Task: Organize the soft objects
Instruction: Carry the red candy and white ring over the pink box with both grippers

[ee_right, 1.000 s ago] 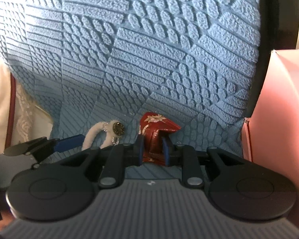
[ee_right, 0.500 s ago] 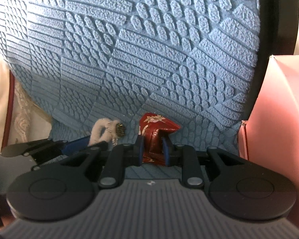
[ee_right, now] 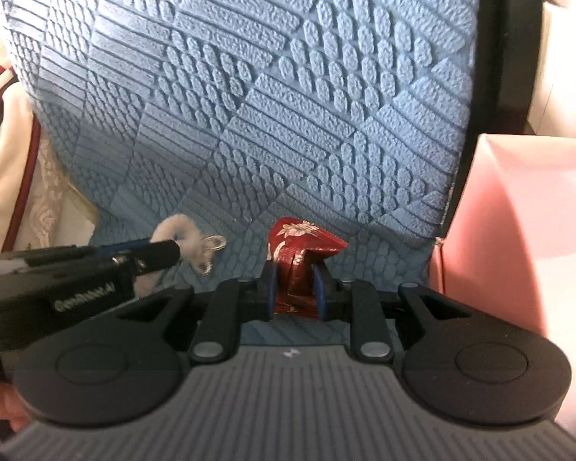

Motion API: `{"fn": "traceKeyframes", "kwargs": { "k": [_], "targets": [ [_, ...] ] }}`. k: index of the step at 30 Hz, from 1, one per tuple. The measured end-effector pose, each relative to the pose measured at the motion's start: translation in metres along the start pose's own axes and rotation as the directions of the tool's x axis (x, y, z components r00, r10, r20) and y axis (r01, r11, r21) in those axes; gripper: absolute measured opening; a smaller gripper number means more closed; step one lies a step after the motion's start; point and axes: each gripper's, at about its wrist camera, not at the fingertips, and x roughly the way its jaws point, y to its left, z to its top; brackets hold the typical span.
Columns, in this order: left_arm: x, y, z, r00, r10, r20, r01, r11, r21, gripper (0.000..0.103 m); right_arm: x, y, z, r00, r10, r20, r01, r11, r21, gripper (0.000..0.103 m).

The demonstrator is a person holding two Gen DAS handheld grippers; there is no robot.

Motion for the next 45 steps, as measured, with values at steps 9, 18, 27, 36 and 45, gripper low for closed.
{"fn": "traceKeyframes", "kwargs": {
  "k": [9,18,27,36,45],
  "targets": [
    [-0.055,0.005,-0.019,1.000,-0.021,0.010,0.021,0.999,-0.027,0.015,-0.035,0.006,-0.004,0.998,-0.025,0.049,0.027,0.999,-0.024,0.024],
    [-0.097,0.002,-0.033,0.999,-0.045,0.013,0.046,0.997,-0.069,0.015,-0.077,0.001,-0.023,0.997,-0.030,0.069,0.031,0.999,-0.019,0.024],
    [-0.131,-0.013,-0.067,0.999,-0.046,0.007,0.046,0.994,-0.104,0.015,-0.109,0.012,-0.059,0.994,-0.067,0.087,0.073,0.995,-0.071,0.024],
    [-0.158,-0.015,-0.104,0.999,-0.045,0.004,0.045,0.991,-0.122,0.015,-0.139,0.024,-0.087,0.993,-0.079,0.086,0.087,0.991,-0.102,0.024],
    [-0.181,-0.015,-0.118,0.999,-0.043,-0.003,0.042,0.990,-0.133,0.015,-0.173,0.025,-0.112,0.992,-0.107,0.062,0.112,0.991,-0.074,0.024]
  ]
}}
